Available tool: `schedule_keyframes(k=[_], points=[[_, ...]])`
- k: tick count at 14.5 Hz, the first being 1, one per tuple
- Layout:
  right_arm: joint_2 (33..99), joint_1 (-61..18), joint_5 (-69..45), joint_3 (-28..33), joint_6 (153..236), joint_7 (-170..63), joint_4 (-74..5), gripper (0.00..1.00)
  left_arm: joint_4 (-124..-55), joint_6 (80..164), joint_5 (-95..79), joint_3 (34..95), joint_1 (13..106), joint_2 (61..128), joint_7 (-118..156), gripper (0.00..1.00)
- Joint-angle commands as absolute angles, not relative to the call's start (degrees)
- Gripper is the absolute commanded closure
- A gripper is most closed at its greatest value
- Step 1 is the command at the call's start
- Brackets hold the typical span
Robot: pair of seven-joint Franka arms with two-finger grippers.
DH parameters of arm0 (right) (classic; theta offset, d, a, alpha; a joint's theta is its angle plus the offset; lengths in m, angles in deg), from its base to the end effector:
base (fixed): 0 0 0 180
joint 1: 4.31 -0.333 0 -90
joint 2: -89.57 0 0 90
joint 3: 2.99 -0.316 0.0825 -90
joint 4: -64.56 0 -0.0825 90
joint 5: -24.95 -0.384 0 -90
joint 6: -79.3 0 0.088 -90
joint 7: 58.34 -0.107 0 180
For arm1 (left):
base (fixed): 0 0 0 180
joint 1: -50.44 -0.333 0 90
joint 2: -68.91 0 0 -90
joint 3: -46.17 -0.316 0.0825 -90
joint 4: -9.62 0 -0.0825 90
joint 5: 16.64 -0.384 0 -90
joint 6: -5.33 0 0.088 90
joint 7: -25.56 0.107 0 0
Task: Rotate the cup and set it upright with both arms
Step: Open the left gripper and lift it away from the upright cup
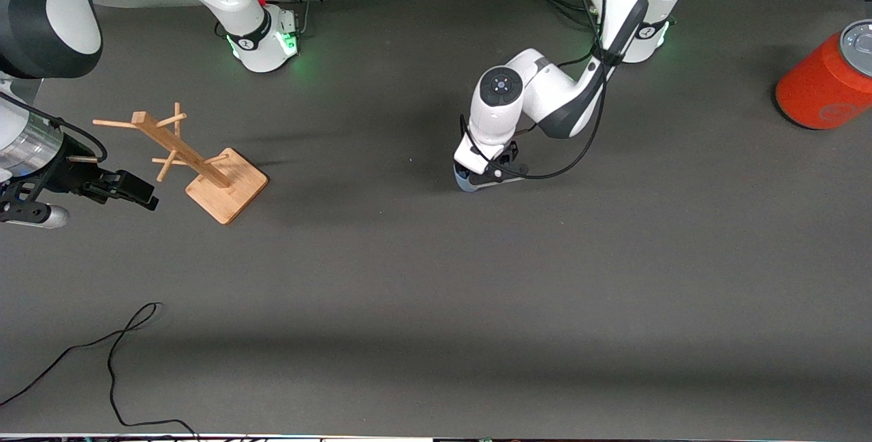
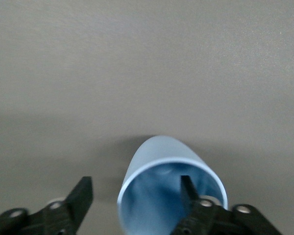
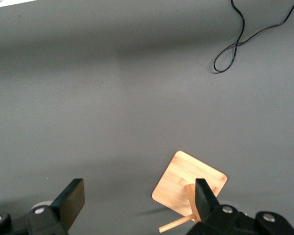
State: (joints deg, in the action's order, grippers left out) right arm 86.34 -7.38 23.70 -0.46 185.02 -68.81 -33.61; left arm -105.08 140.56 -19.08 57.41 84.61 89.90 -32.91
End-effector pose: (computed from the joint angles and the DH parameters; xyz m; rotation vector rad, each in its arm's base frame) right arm 0.5887 0.0079 0.5488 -3.1013 0.2772 -0.1142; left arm 0.4278 -0.4278 0.2776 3.0996 0.3272 -0.0492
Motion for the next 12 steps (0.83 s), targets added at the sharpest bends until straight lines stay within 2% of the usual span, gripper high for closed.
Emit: schedule_keyframes(k=[1, 4, 7, 10, 12], points=[[86.15, -7.65, 23.72, -0.26, 184.77, -67.48, -32.82, 0.00, -102.54, 128.24, -15.78, 57.50, 84.28, 81.59, -31.14, 0.00], [85.97, -7.65, 23.72, -0.35, 184.77, -67.48, -32.73, 0.00, -96.67, 114.19, -11.47, 55.84, 81.40, 74.55, -24.73, 0.00], [85.97, -7.65, 23.72, -0.35, 184.77, -67.48, -32.73, 0.00, -89.37, 100.11, -10.41, 55.66, 73.93, 71.99, -15.78, 0.00], [85.97, -7.65, 23.72, -0.35, 184.77, -67.57, -32.73, 0.00, -85.57, 92.98, -11.10, 55.05, 67.78, 70.32, -7.95, 0.00], [86.06, -7.65, 23.72, -0.35, 184.77, -67.57, -32.73, 0.00, -85.39, 90.50, -11.54, 54.78, 63.03, 68.31, -0.58, 0.00]])
